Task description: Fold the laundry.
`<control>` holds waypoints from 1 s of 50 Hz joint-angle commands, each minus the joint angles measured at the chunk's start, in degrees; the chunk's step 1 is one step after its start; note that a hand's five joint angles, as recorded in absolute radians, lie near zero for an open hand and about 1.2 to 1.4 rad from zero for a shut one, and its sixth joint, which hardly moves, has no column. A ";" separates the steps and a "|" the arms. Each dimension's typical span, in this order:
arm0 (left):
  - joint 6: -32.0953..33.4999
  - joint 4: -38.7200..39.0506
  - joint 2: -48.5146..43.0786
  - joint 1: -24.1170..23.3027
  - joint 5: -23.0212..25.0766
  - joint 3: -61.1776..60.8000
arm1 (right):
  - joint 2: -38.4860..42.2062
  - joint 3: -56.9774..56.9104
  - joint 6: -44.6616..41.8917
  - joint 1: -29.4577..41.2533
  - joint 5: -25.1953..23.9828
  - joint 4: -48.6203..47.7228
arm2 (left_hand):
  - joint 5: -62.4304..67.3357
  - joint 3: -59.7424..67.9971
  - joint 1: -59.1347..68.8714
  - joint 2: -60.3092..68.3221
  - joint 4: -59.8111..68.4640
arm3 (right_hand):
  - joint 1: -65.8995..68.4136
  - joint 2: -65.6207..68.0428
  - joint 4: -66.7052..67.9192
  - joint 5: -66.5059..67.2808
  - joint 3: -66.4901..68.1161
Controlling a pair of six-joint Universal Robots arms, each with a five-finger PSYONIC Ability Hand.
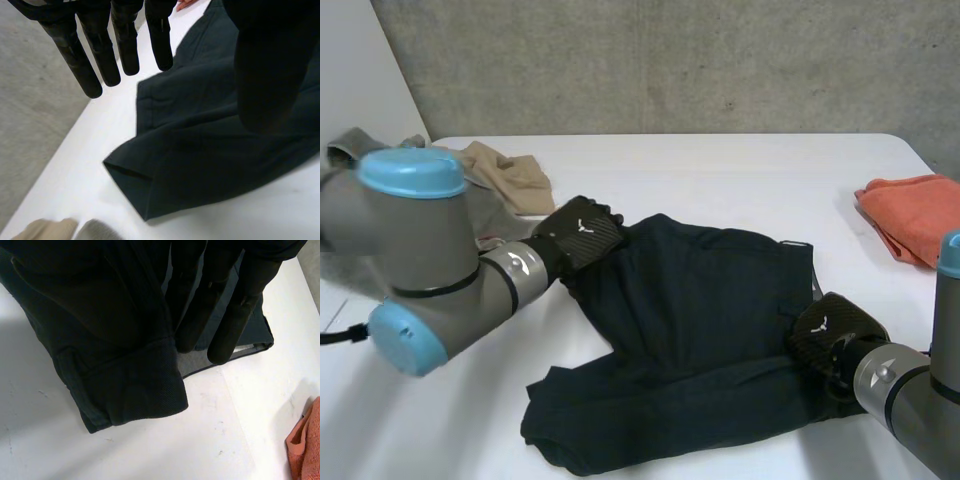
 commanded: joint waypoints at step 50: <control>-4.17 0.10 4.92 -0.50 -18.73 -8.23 | 0.25 -2.20 11.00 0.32 -1.72 -1.70 | 1.15 1.38 1.63 1.55 1.29 | 14.98 12.72 11.24 11.36 11.85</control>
